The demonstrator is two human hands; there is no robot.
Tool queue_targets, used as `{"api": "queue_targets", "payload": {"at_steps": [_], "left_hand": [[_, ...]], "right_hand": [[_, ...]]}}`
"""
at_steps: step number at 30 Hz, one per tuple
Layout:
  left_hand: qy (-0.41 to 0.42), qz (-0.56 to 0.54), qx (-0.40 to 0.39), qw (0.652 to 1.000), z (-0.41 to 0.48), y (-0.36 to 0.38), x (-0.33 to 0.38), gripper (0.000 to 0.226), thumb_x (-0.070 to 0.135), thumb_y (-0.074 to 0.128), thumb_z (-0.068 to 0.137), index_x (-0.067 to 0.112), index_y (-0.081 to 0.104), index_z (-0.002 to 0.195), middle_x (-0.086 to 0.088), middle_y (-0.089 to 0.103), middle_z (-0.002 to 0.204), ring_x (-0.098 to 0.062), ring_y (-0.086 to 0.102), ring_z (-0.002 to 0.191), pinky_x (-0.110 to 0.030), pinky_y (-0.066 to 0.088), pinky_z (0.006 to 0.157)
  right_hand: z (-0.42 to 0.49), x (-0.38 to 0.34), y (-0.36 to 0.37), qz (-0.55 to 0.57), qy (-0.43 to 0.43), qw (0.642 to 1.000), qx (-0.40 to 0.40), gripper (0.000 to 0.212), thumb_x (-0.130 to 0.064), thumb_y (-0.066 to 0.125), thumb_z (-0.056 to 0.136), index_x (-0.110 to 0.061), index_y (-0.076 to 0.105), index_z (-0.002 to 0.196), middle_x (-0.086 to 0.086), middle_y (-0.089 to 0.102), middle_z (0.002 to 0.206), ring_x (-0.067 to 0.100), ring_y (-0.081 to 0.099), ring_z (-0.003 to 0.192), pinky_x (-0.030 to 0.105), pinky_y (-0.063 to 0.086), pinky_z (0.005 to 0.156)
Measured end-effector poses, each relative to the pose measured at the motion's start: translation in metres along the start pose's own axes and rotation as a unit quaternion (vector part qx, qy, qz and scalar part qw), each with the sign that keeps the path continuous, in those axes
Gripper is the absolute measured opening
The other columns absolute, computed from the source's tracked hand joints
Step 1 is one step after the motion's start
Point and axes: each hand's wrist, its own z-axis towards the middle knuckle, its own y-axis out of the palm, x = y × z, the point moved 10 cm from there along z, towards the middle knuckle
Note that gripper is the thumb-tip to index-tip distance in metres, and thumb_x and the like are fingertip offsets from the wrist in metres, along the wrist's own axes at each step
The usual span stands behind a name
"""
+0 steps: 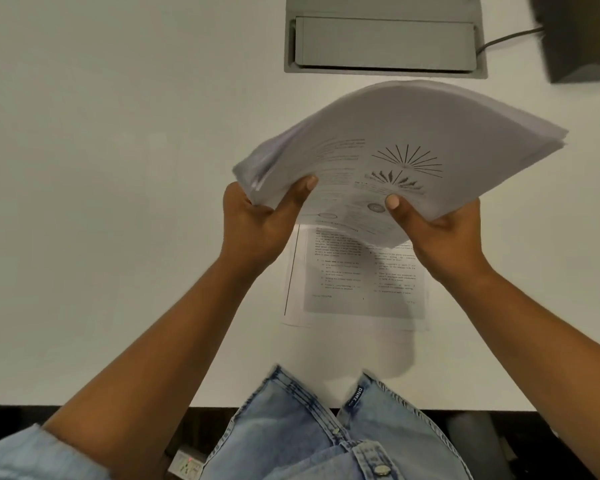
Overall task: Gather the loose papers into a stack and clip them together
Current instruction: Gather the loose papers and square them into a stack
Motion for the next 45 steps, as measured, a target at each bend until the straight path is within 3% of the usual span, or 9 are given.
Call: {"api": "queue_targets", "payload": {"at_steps": [7,10,14,18,25,29,35,40,45], "left_hand": [[-0.133,0.007,-0.028,0.991,-0.012,0.016,-0.052,0.030,0.014,0.071,0.089,0.038,0.062,0.104,0.016,0.069,0.103,0.000,0.071,0.094,-0.025,0.061,0.075],[-0.164,-0.004,-0.034,0.986,-0.010,0.016,-0.057,0.022,0.015,0.071,0.089,0.029,0.066,0.106,0.012,0.070,0.102,-0.001,0.072,0.091,-0.020,0.059,0.071],[-0.240,-0.030,-0.075,0.967,-0.019,0.018,-0.061,0.026,0.021,0.074,0.086,0.022,0.069,0.111,0.006,0.075,0.107,-0.012,0.073,0.097,-0.034,0.062,0.080],[-0.319,-0.097,-0.121,0.935,-0.047,0.025,-0.061,0.041,0.024,0.072,0.085,0.016,0.065,0.124,-0.002,0.073,0.119,-0.023,0.072,0.106,-0.048,0.058,0.090],[-0.356,-0.107,-0.054,0.927,-0.074,0.005,-0.047,0.032,0.029,0.068,0.087,0.019,0.068,0.118,-0.001,0.077,0.111,-0.025,0.074,0.098,-0.049,0.059,0.086],[-0.352,-0.080,0.000,0.933,-0.084,-0.018,-0.044,0.020,0.023,0.065,0.092,0.015,0.072,0.110,-0.004,0.079,0.102,-0.026,0.076,0.092,-0.044,0.061,0.080],[-0.341,-0.053,0.079,0.935,-0.093,-0.072,-0.045,0.016,0.025,0.065,0.089,0.020,0.072,0.103,-0.001,0.080,0.098,-0.021,0.077,0.085,-0.036,0.062,0.070],[-0.356,-0.021,0.125,0.926,-0.116,-0.110,-0.051,0.015,0.026,0.064,0.091,0.023,0.070,0.105,0.001,0.078,0.098,-0.028,0.074,0.088,-0.039,0.059,0.068],[-0.367,-0.004,0.145,0.919,-0.132,-0.127,-0.054,0.012,0.022,0.064,0.092,0.022,0.070,0.102,0.000,0.076,0.102,-0.030,0.072,0.089,-0.038,0.057,0.069]], "right_hand": [[-0.001,0.043,0.012,-0.085,0.053,0.993,-0.069,0.035,-0.020,0.066,0.091,-0.045,0.057,0.114,-0.024,0.062,0.116,-0.013,0.059,0.108,0.013,0.049,0.090],[-0.001,0.059,-0.005,-0.064,0.094,0.992,-0.054,0.027,-0.021,0.060,0.095,-0.027,0.064,0.120,-0.018,0.066,0.114,-0.011,0.062,0.104,0.012,0.051,0.085],[-0.008,0.060,-0.022,-0.040,0.130,0.990,-0.035,0.025,-0.018,0.061,0.094,-0.017,0.067,0.117,-0.018,0.073,0.102,0.002,0.070,0.100,0.019,0.055,0.083],[-0.024,0.057,-0.031,0.075,0.181,0.981,0.003,0.032,-0.013,0.061,0.091,-0.003,0.064,0.121,0.010,0.074,0.111,0.025,0.072,0.103,0.038,0.058,0.087],[-0.049,0.047,-0.013,0.117,0.205,0.971,-0.022,0.024,-0.009,0.058,0.093,-0.010,0.066,0.115,0.004,0.077,0.106,0.023,0.073,0.098,0.031,0.059,0.079],[-0.055,0.046,-0.006,0.124,0.218,0.967,-0.039,0.036,-0.031,0.055,0.090,-0.011,0.067,0.117,0.007,0.074,0.112,0.019,0.071,0.101,0.031,0.057,0.084],[-0.065,0.097,-0.072,-0.165,0.273,0.938,0.135,0.029,-0.034,0.066,0.089,-0.018,0.064,0.113,-0.004,0.069,0.103,0.022,0.069,0.098,0.027,0.052,0.074],[-0.084,0.132,-0.068,-0.372,0.335,0.863,0.065,0.085,-0.063,0.071,0.070,-0.011,0.050,0.133,0.009,0.057,0.129,0.029,0.061,0.112,0.038,0.054,0.085],[-0.091,0.134,-0.045,-0.442,0.349,0.826,0.028,0.095,-0.051,0.086,0.057,-0.013,0.042,0.132,0.010,0.049,0.126,0.032,0.054,0.114,0.043,0.054,0.075]]}}
